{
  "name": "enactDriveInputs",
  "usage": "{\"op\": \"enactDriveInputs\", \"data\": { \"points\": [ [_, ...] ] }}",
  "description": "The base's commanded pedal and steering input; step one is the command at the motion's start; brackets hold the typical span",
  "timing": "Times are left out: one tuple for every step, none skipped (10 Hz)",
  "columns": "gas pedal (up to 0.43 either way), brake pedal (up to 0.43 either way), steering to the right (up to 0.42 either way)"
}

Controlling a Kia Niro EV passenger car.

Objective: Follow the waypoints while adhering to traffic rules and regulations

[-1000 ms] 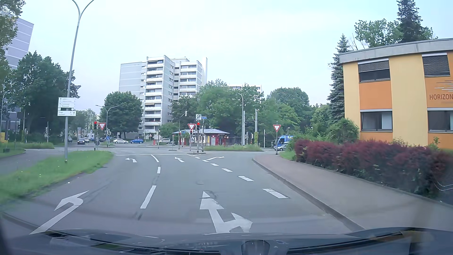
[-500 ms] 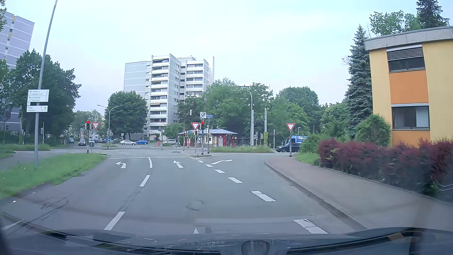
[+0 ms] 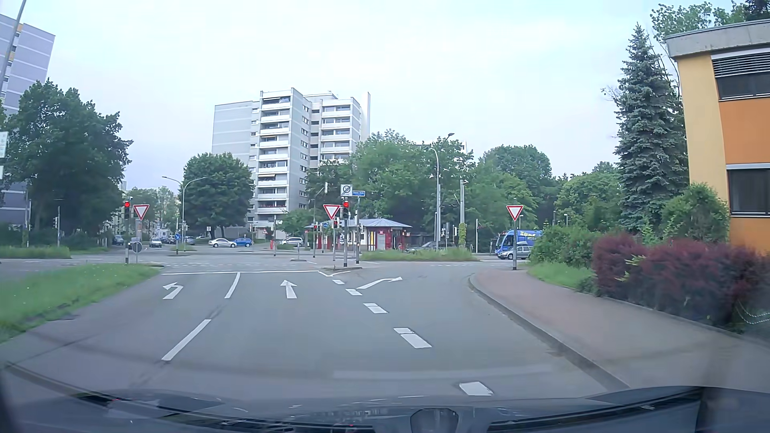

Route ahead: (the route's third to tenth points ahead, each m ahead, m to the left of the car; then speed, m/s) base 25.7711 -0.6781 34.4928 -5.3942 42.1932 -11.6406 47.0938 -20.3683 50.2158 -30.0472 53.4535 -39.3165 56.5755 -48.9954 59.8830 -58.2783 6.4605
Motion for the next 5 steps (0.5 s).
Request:
{"op": "enactDriveInputs", "data": {
  "points": [
    [0.000, 0.000, -0.006],
    [0.000, 0.000, -0.006],
    [0.000, 0.000, -0.006],
    [0.000, 0.000, -0.004],
    [0.000, 0.000, -0.002]
  ]
}}
